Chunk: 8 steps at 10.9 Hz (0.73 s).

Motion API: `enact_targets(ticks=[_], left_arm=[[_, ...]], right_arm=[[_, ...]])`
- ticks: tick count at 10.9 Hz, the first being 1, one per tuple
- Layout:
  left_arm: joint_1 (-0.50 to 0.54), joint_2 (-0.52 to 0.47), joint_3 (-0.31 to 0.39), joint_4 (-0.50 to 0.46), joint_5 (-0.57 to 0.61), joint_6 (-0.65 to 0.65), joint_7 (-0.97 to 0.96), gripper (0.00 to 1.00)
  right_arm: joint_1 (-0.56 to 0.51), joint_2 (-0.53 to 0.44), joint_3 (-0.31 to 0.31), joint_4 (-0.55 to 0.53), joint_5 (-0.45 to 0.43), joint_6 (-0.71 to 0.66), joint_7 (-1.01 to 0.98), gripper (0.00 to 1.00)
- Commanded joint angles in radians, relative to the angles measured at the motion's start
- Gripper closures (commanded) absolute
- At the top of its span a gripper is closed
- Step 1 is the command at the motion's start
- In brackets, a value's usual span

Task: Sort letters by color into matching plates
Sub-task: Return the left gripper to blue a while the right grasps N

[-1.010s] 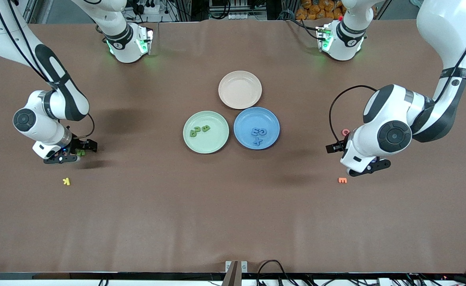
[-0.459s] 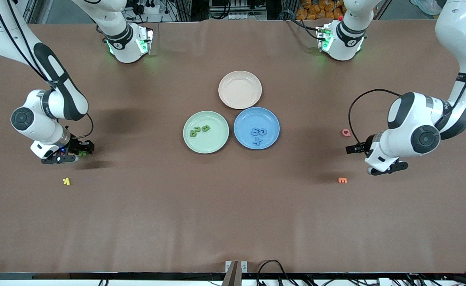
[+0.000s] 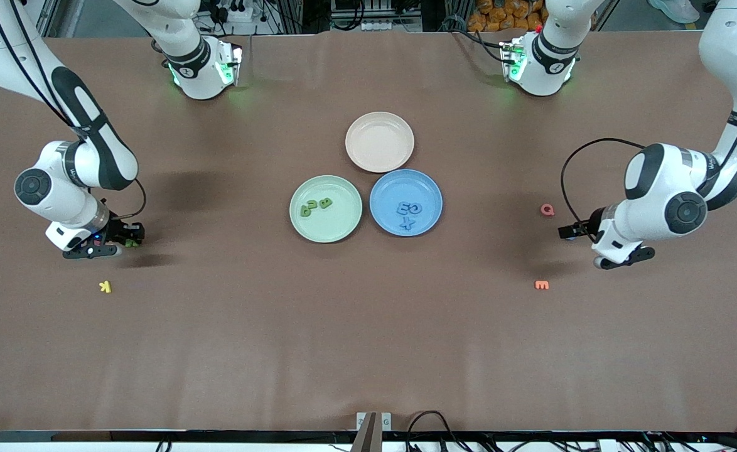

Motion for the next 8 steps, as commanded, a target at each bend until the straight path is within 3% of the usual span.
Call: enact_targets(ticks=[1,3,6,8], left_arm=[[0.047,-0.009,-0.015,-0.036,0.016,0.021,0.087,0.00],[0.044,0.001,-0.015,-0.039,0.024,0.024,0.123,0.00],[0.039,0.073,-0.015,-0.039,0.195,0.028,0.210,0.00],[0.028,0.089,-0.015,-0.039,0.217,0.048,0.235,0.00]], right_arm=[[-0.035,-0.005,0.031,-0.015,-0.012,0.009,-0.007,0.75],[-0.034,-0.007,0.031,-0.015,-0.012,0.009,-0.006,0.82],[-0.031,-0.022,0.050,-0.015,-0.009,0.000,0.012,0.82],[0.020,-0.045,0.054,-0.014,-0.005,-0.021,0.142,0.83]])
